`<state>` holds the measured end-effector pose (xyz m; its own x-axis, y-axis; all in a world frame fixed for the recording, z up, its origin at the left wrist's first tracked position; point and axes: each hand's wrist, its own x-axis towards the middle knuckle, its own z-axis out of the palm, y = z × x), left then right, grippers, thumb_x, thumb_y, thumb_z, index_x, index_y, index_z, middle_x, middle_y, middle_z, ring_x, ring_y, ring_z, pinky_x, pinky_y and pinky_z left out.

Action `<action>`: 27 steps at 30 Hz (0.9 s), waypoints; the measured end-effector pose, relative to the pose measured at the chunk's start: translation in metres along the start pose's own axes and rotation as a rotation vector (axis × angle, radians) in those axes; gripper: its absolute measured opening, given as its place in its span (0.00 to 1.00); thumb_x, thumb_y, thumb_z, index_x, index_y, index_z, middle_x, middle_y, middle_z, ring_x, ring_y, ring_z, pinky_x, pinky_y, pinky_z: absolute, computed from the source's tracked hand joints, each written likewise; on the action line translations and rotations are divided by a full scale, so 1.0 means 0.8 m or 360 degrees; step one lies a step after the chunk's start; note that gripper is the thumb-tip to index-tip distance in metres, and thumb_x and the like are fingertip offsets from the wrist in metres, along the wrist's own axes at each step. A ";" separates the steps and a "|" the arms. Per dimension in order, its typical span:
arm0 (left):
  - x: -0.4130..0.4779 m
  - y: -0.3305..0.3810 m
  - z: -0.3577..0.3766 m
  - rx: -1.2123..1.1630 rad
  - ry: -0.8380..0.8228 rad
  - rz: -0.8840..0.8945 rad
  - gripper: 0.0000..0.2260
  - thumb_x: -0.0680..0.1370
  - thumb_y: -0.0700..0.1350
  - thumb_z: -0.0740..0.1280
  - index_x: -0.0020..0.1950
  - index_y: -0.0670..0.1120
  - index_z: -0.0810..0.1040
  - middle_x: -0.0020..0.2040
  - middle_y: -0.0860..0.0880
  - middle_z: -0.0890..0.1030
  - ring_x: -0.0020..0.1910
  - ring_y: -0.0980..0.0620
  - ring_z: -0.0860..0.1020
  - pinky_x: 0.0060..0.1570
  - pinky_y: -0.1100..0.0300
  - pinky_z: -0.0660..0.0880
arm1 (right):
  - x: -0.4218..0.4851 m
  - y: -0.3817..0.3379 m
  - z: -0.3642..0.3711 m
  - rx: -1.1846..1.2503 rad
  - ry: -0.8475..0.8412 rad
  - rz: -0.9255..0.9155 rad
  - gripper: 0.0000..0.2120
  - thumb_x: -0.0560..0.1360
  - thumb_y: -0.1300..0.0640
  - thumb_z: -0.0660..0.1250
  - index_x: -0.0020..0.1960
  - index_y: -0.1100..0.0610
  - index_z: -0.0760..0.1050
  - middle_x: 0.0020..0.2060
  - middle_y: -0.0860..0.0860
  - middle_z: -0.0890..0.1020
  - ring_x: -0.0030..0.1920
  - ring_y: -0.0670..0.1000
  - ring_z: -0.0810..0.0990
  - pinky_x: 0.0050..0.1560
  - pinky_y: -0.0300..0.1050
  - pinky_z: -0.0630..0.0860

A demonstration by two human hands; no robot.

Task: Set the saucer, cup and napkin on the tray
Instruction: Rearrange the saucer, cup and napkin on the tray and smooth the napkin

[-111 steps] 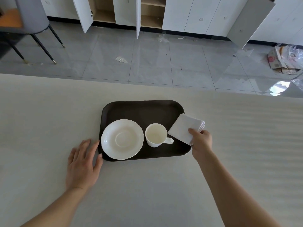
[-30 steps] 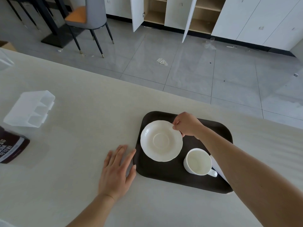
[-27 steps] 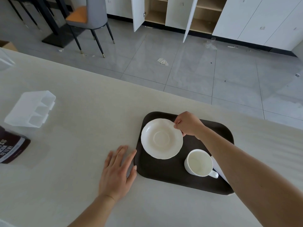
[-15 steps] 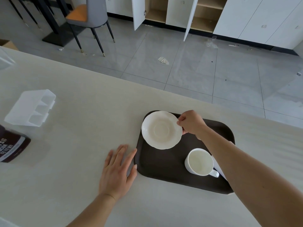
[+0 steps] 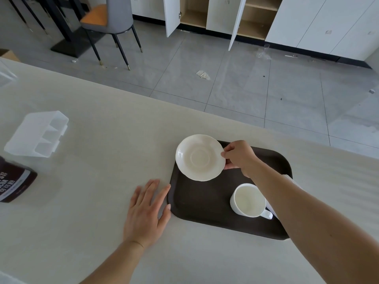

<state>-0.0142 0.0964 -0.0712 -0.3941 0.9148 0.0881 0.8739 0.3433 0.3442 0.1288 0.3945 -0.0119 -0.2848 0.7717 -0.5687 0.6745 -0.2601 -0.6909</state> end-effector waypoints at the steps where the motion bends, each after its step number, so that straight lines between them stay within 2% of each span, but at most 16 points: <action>1: 0.000 0.000 0.000 0.0002 -0.0003 0.0001 0.22 0.80 0.55 0.55 0.74 0.52 0.69 0.73 0.43 0.71 0.75 0.46 0.66 0.73 0.43 0.61 | -0.001 0.000 -0.001 0.0015 -0.0008 0.0017 0.02 0.76 0.67 0.68 0.46 0.63 0.79 0.42 0.60 0.86 0.36 0.59 0.87 0.48 0.56 0.85; 6: 0.000 -0.001 0.002 0.0002 -0.0017 -0.0010 0.23 0.81 0.56 0.52 0.74 0.52 0.69 0.73 0.44 0.70 0.75 0.46 0.65 0.73 0.43 0.60 | -0.005 -0.001 -0.003 0.0100 -0.0059 0.0083 0.03 0.75 0.69 0.68 0.49 0.66 0.78 0.49 0.65 0.84 0.43 0.62 0.87 0.42 0.54 0.86; 10: 0.000 -0.003 0.004 0.0018 -0.0040 -0.0010 0.23 0.81 0.57 0.52 0.75 0.53 0.67 0.74 0.44 0.69 0.76 0.47 0.64 0.74 0.43 0.59 | -0.006 0.000 -0.004 0.0133 -0.0077 0.0095 0.05 0.75 0.69 0.68 0.51 0.67 0.78 0.51 0.65 0.83 0.44 0.62 0.86 0.43 0.55 0.86; 13: 0.000 -0.004 0.004 0.0022 -0.0046 -0.0013 0.23 0.81 0.57 0.52 0.75 0.53 0.67 0.74 0.44 0.70 0.76 0.47 0.64 0.74 0.44 0.59 | -0.006 0.002 -0.003 0.0127 -0.0075 0.0051 0.05 0.75 0.69 0.68 0.50 0.63 0.78 0.50 0.63 0.83 0.43 0.60 0.87 0.40 0.52 0.86; 16: 0.000 -0.004 0.004 0.0019 -0.0041 -0.0008 0.23 0.81 0.56 0.53 0.75 0.53 0.67 0.74 0.44 0.70 0.75 0.46 0.64 0.74 0.44 0.59 | -0.007 0.005 -0.005 0.0159 -0.0096 0.0010 0.05 0.75 0.69 0.68 0.50 0.62 0.78 0.48 0.62 0.84 0.43 0.59 0.86 0.41 0.53 0.86; 20: 0.000 -0.004 0.003 0.0021 -0.0042 -0.0005 0.22 0.81 0.56 0.53 0.75 0.53 0.66 0.74 0.44 0.70 0.76 0.47 0.64 0.74 0.44 0.59 | -0.013 0.012 -0.016 0.0153 -0.0128 -0.0052 0.03 0.77 0.63 0.69 0.49 0.62 0.80 0.45 0.61 0.86 0.40 0.57 0.88 0.43 0.50 0.86; 27: 0.000 -0.003 0.002 0.0031 -0.0053 -0.0022 0.23 0.81 0.56 0.54 0.74 0.53 0.67 0.74 0.44 0.69 0.75 0.46 0.64 0.74 0.44 0.59 | -0.058 0.047 -0.066 0.0171 0.0132 -0.0294 0.06 0.76 0.64 0.69 0.43 0.56 0.81 0.39 0.57 0.86 0.37 0.55 0.87 0.40 0.46 0.86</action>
<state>-0.0157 0.0956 -0.0733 -0.3966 0.9165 0.0522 0.8740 0.3595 0.3268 0.2035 0.3797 0.0122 -0.3367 0.8559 -0.3925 0.5384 -0.1670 -0.8260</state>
